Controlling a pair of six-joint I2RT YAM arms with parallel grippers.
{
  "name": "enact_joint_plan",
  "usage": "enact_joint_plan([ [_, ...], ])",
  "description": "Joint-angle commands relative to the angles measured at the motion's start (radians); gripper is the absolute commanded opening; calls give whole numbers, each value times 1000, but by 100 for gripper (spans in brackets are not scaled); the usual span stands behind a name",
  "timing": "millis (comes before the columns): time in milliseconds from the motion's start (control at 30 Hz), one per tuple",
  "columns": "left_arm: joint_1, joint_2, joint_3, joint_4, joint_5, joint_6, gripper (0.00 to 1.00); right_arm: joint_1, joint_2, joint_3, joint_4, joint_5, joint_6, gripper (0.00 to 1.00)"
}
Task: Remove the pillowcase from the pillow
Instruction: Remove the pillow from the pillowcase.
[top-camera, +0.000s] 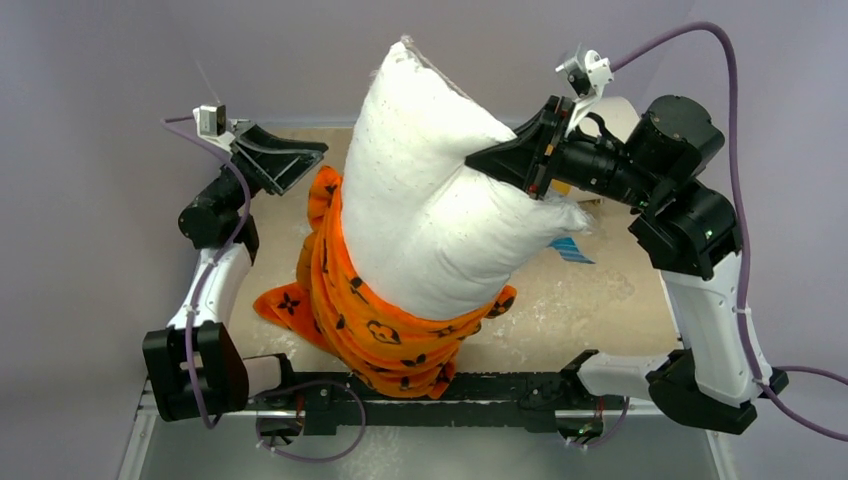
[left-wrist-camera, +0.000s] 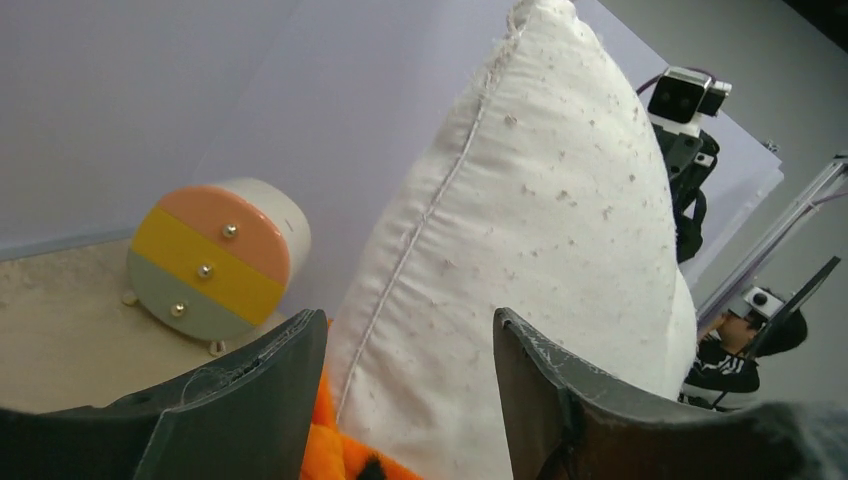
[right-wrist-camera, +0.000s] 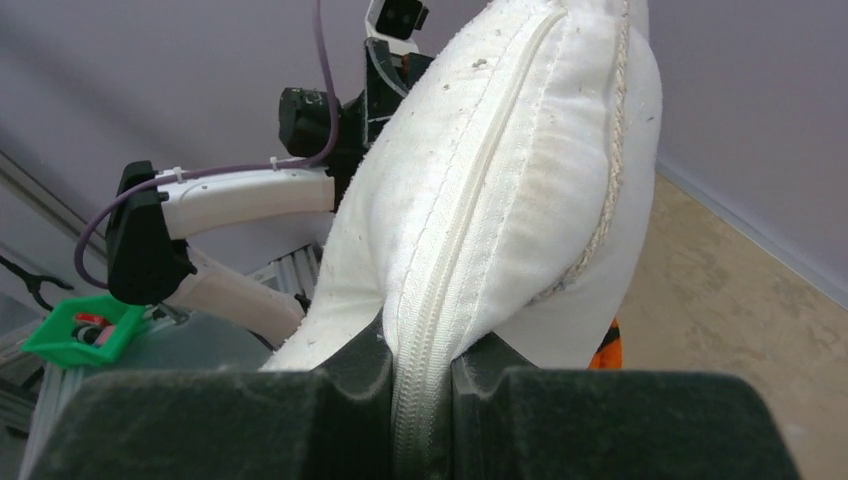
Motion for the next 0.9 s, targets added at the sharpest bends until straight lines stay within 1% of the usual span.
enact_joint_plan([
  [0,5,-65,-45,-11,53,43,61,-5,-40,23,174,7,-22,0],
  [33,3,-81,-54,-117,50,145,61,-6,-33,24,177,-14,-18,0],
  [100,-4,-122,-47,-401,38,367,61,-5,-22,26,181,-38,-14,0],
  [133,-10,-140,-32,-557,26,537,61,-5,-18,26,183,-44,-14,0],
  [233,-40,-174,52,-1053,-46,918,61,-5,-17,23,187,-53,-14,0],
  [267,-51,-176,80,-1152,-66,991,60,-6,-16,23,187,-56,-15,0],
  [333,-68,-174,87,-1218,-85,1042,60,-6,-13,23,189,-63,-14,0],
  [433,-76,-177,66,-1231,-95,1055,59,-6,-9,23,192,-66,-15,0],
  [467,-78,-179,56,-1236,-96,1058,58,-6,-9,25,192,-65,-15,0],
  [500,-79,-181,43,-1238,-91,1061,54,-5,-8,27,193,-63,-18,0],
  [600,-83,-196,4,-1243,-73,1069,22,-7,1,45,192,-44,-28,0],
  [633,-83,-202,-10,-1236,-65,1063,8,-6,6,55,192,-35,-30,0],
  [667,-83,-210,-27,-1220,-60,1052,0,-7,15,67,193,-23,-33,0],
  [767,-82,-216,-73,-1196,-89,1031,0,-9,51,109,222,77,-33,0],
  [867,-83,-183,-80,-1250,-222,1050,0,-15,104,163,328,257,-41,0],
])
